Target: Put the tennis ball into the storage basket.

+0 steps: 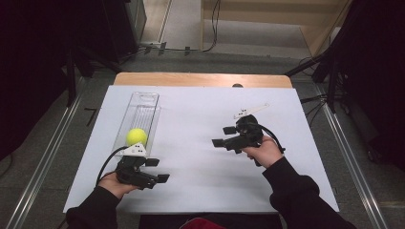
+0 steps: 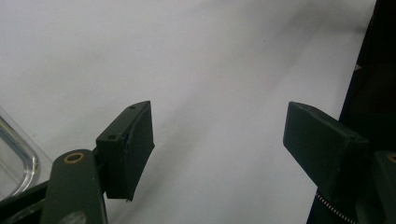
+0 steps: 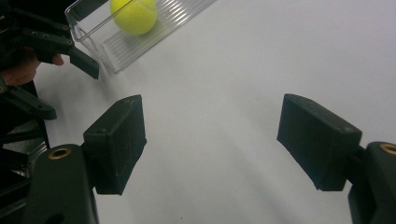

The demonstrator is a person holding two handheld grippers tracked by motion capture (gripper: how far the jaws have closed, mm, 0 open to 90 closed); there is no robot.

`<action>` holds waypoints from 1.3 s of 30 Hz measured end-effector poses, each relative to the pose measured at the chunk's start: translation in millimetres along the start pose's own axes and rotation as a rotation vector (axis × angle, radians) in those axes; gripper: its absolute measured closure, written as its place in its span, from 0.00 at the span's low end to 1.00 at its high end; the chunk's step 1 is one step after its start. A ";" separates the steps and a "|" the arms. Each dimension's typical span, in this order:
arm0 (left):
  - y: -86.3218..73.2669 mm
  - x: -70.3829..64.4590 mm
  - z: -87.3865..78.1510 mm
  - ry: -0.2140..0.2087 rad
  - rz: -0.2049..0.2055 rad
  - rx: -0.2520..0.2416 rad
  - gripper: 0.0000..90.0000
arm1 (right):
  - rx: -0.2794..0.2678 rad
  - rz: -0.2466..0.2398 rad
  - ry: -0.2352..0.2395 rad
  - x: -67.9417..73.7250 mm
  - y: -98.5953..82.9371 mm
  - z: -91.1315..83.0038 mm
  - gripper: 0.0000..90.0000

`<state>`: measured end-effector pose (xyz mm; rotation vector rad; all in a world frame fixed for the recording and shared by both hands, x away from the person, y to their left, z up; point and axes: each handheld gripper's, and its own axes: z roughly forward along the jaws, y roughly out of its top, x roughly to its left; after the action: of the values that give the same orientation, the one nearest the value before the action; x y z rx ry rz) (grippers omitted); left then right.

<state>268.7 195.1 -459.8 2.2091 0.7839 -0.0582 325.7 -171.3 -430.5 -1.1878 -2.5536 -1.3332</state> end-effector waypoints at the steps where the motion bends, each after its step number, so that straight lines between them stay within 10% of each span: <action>1: 0.0 0.0 0.1 0.000 0.000 -0.001 0.28 | -0.002 0.001 -0.002 -0.2 -1.4 -1.1 0.24; 39: 0.1 0.4 0.1 0.001 -0.001 0.001 0.28 | 0.018 0.044 -0.058 -6.5 -47.6 -25.9 0.23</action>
<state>269.1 195.2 -459.9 2.2098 0.7859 -0.0576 292.1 -210.0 -449.3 -1.2901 -2.5564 -1.2822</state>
